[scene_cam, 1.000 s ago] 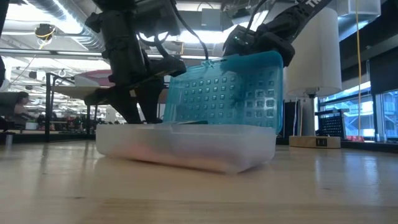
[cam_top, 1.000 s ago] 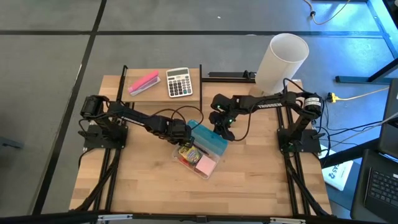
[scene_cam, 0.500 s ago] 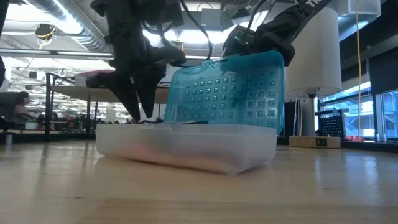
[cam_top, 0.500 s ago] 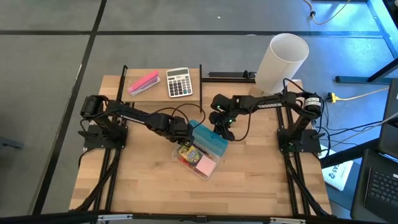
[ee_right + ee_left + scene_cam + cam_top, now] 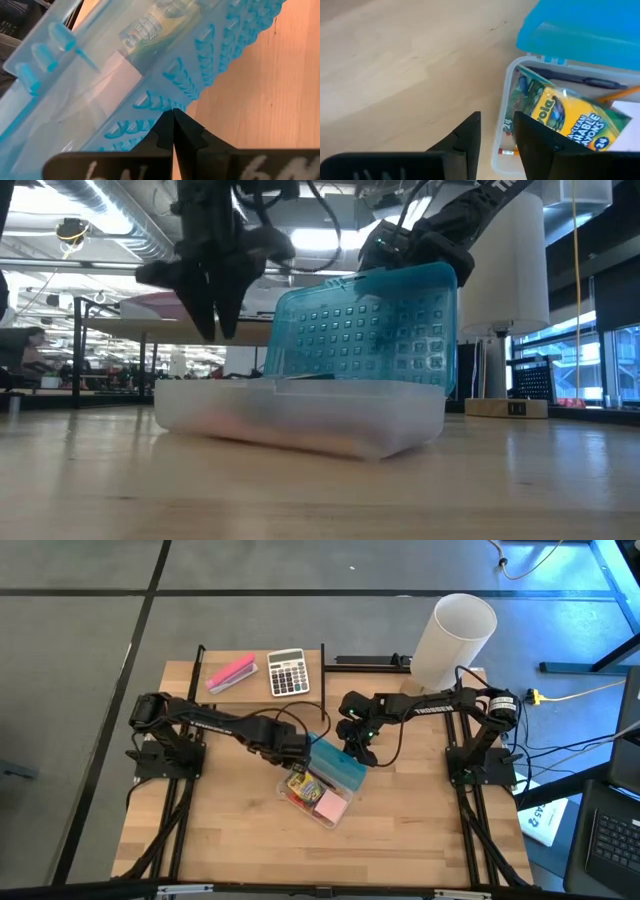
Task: Pack school essentials
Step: Close the blue supply box
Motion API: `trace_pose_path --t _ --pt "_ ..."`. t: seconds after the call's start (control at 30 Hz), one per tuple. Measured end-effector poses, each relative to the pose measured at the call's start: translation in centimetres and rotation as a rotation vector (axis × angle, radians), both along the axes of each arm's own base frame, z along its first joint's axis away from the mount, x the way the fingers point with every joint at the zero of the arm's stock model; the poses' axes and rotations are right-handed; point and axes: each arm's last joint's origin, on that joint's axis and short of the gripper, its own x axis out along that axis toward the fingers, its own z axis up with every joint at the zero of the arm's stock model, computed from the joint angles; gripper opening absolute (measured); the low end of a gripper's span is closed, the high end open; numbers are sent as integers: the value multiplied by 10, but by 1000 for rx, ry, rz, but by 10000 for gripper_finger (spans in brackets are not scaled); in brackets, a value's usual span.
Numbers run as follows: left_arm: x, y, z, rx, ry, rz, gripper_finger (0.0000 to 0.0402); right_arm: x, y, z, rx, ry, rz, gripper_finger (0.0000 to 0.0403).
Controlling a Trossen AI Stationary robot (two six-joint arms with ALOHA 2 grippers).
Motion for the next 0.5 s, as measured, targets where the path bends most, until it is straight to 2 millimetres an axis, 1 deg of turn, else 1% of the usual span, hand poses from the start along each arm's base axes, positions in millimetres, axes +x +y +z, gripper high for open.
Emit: trace_pose_path --t 0.13,0.27,0.4,0.5 --pt "6 0 20 24 -31 -9 109 0 0 0 0 0 0 5" --pt "14 1 46 65 -101 -42 109 0 0 0 0 -1 0 5" --pt "20 4 74 171 -173 -100 109 0 0 0 0 -1 0 5" --pt "24 10 88 273 -211 -118 109 0 0 0 -1 -1 0 5"
